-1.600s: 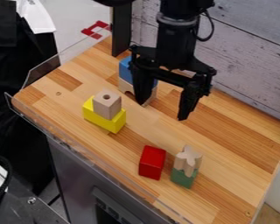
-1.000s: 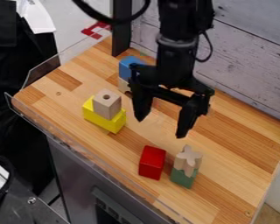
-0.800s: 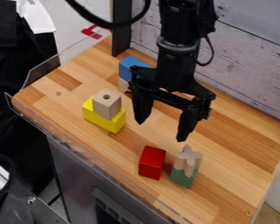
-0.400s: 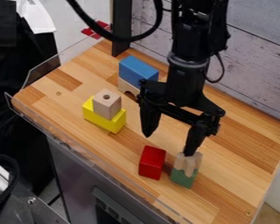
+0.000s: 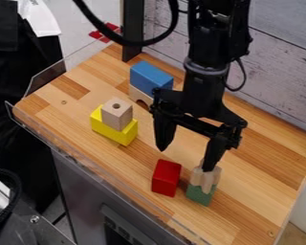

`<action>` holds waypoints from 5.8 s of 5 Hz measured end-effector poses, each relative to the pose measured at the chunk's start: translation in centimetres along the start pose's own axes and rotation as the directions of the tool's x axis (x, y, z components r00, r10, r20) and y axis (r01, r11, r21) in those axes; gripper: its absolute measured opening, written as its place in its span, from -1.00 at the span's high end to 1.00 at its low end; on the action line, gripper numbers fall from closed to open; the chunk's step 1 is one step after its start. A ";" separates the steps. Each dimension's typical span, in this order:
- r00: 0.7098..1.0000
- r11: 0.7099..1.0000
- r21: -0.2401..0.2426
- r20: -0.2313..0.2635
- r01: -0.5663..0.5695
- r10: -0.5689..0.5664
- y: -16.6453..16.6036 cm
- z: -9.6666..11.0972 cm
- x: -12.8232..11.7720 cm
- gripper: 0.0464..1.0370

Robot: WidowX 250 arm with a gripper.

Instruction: Move the plus in the middle of the table

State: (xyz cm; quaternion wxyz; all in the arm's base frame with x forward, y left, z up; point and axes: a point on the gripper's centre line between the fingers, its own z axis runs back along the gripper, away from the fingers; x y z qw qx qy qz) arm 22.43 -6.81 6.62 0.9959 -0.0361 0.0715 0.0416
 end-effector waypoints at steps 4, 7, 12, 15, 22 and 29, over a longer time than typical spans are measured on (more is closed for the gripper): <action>1.000 1.000 -0.007 -0.007 0.025 -0.025 -1.8 0.4 -1.1 -0.92; 0.997 1.000 -0.017 -0.076 -0.003 0.002 -2.2 -2.0 -0.5 -0.85; 0.999 0.999 -0.031 -0.048 -0.007 0.005 -1.6 -1.1 0.5 0.20; 0.999 0.997 -0.074 0.012 -0.029 0.029 1.9 2.6 5.3 0.20; 0.998 1.000 0.018 0.060 -0.003 0.002 0.6 -4.2 8.0 0.05; 0.999 0.997 0.067 0.019 -0.039 0.037 1.6 2.1 1.8 -0.93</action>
